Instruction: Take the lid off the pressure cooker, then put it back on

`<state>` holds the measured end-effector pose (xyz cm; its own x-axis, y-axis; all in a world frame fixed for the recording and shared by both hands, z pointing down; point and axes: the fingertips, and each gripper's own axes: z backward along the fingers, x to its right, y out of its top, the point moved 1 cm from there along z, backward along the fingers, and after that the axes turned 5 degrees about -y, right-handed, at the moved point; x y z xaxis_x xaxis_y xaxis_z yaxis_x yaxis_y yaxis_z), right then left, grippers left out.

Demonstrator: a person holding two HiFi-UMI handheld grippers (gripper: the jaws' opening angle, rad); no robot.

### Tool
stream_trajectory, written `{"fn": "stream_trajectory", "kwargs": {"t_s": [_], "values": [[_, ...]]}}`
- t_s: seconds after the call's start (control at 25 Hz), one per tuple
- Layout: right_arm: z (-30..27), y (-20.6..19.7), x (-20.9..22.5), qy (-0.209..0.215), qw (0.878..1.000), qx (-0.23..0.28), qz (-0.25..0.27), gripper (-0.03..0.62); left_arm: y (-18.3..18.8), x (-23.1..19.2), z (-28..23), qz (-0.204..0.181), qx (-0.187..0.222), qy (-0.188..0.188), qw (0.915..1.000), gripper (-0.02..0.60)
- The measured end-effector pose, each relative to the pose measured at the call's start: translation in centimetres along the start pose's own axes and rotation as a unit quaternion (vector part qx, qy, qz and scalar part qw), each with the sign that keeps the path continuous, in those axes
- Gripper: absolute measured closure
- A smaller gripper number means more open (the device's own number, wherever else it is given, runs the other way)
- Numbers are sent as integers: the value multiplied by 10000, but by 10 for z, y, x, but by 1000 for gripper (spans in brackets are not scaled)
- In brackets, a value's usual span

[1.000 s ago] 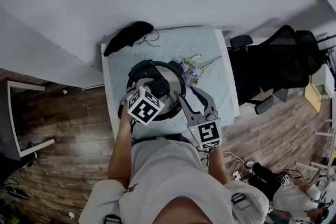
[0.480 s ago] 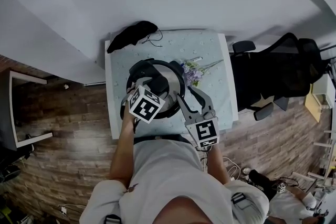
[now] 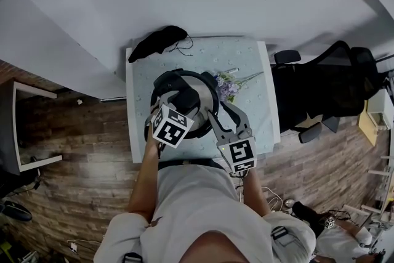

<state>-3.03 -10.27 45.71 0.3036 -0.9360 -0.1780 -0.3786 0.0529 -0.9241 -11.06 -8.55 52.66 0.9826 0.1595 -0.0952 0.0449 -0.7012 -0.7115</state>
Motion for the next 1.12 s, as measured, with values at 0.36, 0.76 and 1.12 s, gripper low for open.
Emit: {"fn": "stream_trajectory", "kwargs": {"t_s": [0.36,0.76,1.12], "values": [[-3,7,-7,-196,9998,94,-32,430,23,-6,30,-182,1298,206,9912,254],[-10,6,-14,-380,9993,32,-37,430,15,-17,84,-174,2409,969,9656,309],[-19,12,-26,-390,9992,-69,-54,430,4,-13,92,-218,2481,843,9648,325]]}}
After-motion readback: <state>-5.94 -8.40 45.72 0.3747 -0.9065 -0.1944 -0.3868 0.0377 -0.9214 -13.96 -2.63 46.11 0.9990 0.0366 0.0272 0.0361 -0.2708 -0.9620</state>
